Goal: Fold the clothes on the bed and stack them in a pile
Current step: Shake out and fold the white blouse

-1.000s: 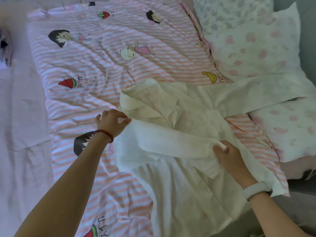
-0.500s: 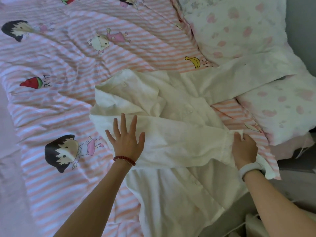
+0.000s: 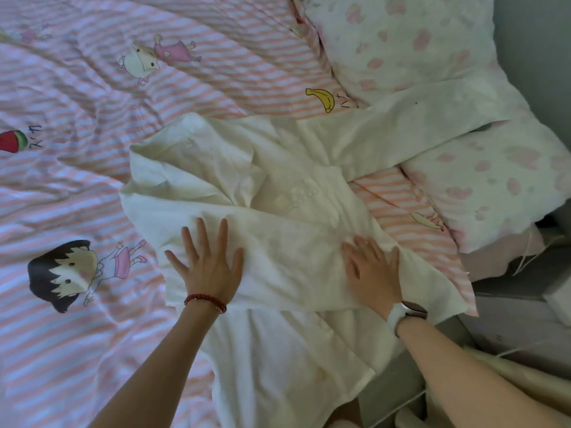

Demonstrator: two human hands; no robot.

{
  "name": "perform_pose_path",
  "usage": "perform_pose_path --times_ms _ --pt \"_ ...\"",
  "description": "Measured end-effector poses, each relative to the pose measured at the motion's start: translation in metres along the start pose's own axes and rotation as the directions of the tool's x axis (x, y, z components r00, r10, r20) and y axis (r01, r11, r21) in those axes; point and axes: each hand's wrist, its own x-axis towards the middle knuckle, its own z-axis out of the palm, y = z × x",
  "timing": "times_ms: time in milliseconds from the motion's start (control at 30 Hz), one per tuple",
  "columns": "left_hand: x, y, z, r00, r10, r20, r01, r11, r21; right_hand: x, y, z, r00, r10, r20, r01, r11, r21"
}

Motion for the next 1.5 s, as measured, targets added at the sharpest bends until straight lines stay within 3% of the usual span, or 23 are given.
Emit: perform_pose_path --times_ms 133,233,300,400,500,567,667,733,833,933,1000,1067,1100,1167,1233,1267,1333,1433,1500 --pt "-0.012 0.061 0.003 1.0 0.016 -0.003 -0.017 0.998 -0.06 0.027 0.017 -0.031 0.958 -0.011 -0.288 0.083 0.968 0.239" --pt "0.005 0.126 0.008 0.999 0.039 -0.006 -0.039 0.996 -0.08 0.068 0.052 -0.067 0.933 0.123 -0.337 0.079 0.846 0.528" --pt "0.024 0.176 0.013 0.997 0.073 0.011 -0.072 0.994 -0.086 0.1 0.086 -0.092 0.916 0.281 -0.286 -0.004 0.72 0.694" --pt "0.055 0.25 0.024 0.986 0.162 0.039 -0.159 0.984 -0.078 0.152 0.142 -0.128 0.832 0.525 -0.181 -0.135 0.508 0.851" --pt "0.086 0.306 0.04 0.964 0.223 0.142 -0.221 0.975 -0.032 0.2 0.188 -0.156 0.697 0.717 0.016 -0.208 0.18 0.961" --pt "0.1 0.329 0.053 0.949 0.202 0.243 -0.205 0.979 -0.017 0.223 0.21 -0.168 0.621 0.77 0.145 -0.266 0.034 0.963" --pt "0.11 0.341 0.068 0.919 0.15 0.366 -0.159 0.987 -0.006 0.245 0.231 -0.177 0.59 0.774 0.231 -0.278 -0.075 0.958" --pt "0.111 0.336 0.072 0.908 0.142 0.393 -0.167 0.986 0.03 0.254 0.233 -0.178 0.594 0.768 0.24 -0.292 -0.072 0.954" --pt "0.112 0.335 0.07 0.907 0.14 0.398 -0.174 0.983 0.052 0.26 0.234 -0.184 0.57 0.816 0.095 -0.31 0.106 0.945" --pt "0.115 0.337 0.056 0.909 0.15 0.389 -0.159 0.987 -0.007 0.254 0.218 -0.193 0.622 0.772 -0.131 -0.144 0.277 0.95" --pt "0.113 0.34 0.038 0.936 0.152 0.316 -0.097 0.978 -0.185 0.244 0.196 -0.198 0.702 0.659 -0.271 0.01 0.371 0.929" --pt "0.104 0.333 0.013 0.971 0.088 0.224 0.042 0.856 -0.515 0.227 0.164 -0.202 0.791 0.501 -0.352 0.163 0.381 0.91" --pt "0.097 0.325 -0.003 0.973 0.036 0.226 0.132 0.72 -0.681 0.216 0.146 -0.203 0.824 0.411 -0.39 0.234 0.381 0.894" --pt "0.078 0.298 -0.037 0.952 -0.021 0.304 0.293 0.341 -0.893 0.19 0.105 -0.202 0.842 0.237 -0.485 0.369 0.404 0.837" --pt "0.056 0.26 -0.065 0.923 -0.03 0.385 0.384 -0.017 -0.923 0.157 0.065 -0.197 0.829 0.025 -0.559 0.502 0.408 0.763" --pt "0.044 0.237 -0.075 0.914 -0.043 0.402 0.393 -0.147 -0.908 0.138 0.046 -0.193 0.813 -0.105 -0.573 0.562 0.4 0.724" --pt "0.018 0.191 -0.093 0.916 -0.072 0.395 0.356 -0.311 -0.881 0.1 0.015 -0.178 0.732 -0.375 -0.569 0.68 0.355 0.641" --pt "-0.026 0.126 -0.102 0.904 -0.112 0.414 0.339 -0.405 -0.849 0.043 -0.016 -0.144 0.532 -0.705 -0.469 0.802 0.242 0.546" --pt "-0.059 0.088 -0.094 0.871 -0.123 0.476 0.377 -0.456 -0.806 0.006 -0.028 -0.113 0.412 -0.844 -0.345 0.83 0.191 0.524"
